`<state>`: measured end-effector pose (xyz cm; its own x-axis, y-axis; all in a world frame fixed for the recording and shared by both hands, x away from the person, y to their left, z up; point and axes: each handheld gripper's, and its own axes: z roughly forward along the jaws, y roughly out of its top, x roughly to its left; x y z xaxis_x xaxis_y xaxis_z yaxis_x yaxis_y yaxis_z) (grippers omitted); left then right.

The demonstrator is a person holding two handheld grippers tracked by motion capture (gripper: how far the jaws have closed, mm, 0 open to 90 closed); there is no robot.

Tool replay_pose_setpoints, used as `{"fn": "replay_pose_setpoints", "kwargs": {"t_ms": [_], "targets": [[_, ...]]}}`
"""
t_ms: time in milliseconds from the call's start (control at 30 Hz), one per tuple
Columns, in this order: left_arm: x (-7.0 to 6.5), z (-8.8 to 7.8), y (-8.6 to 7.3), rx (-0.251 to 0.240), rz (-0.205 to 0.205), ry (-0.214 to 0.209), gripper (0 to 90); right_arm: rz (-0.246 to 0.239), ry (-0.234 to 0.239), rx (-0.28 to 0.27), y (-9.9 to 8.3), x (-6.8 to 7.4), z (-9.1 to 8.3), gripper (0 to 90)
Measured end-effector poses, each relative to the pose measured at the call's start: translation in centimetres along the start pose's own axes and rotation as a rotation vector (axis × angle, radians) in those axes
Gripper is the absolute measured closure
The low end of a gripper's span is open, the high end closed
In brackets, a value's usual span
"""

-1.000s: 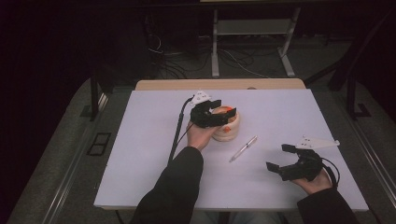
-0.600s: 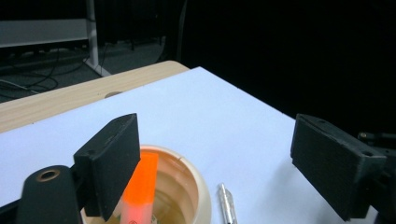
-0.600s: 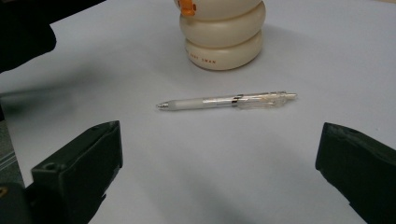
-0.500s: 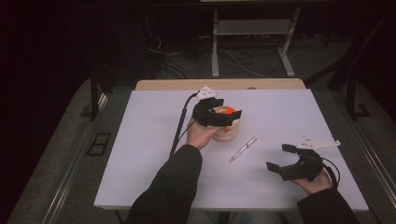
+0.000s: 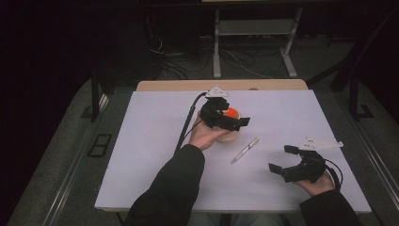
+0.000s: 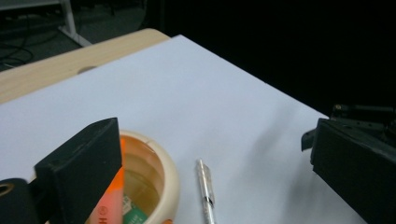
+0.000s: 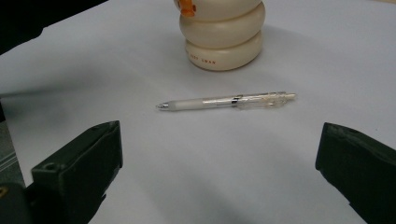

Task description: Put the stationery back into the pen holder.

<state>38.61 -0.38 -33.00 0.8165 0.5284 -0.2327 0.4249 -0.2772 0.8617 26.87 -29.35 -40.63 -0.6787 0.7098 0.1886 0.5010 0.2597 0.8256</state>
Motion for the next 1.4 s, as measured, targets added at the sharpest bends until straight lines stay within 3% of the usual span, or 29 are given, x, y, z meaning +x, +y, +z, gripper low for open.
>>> {"fn": "replay_pose_setpoints", "kwargs": {"t_ms": [167,533,733,1033,1167,1233,1400], "targets": [[-0.6,0.6,0.1,0.072,0.044,-0.008,0.0,0.002,-0.001,0.001,0.0,0.0,0.0,0.2],[-1.5,1.5,0.1,0.126,0.069,-0.031,0.0,0.004,-0.001,0.000,0.0,-0.1,-0.1,0.2],[-2.3,2.5,-0.1,0.188,0.097,-0.052,1.7,0.006,-0.001,0.001,0.0,-0.1,-0.1,0.2],[-3.4,3.6,-0.7,0.307,0.139,-0.063,4.0,0.016,-0.009,0.000,-0.1,-0.4,-0.3,0.2],[-3.8,4.0,-1.1,0.356,0.137,-0.059,5.8,0.012,-0.011,0.001,-0.2,-0.4,-0.3,0.2],[-3.9,4.3,-1.3,0.393,0.161,-0.057,6.3,0.012,-0.011,0.000,-0.2,-0.4,-0.3,0.2],[-4.4,4.7,-1.8,0.430,0.160,-0.052,8.5,0.017,-0.008,0.003,-0.2,-0.4,-0.4,0.2]]}}
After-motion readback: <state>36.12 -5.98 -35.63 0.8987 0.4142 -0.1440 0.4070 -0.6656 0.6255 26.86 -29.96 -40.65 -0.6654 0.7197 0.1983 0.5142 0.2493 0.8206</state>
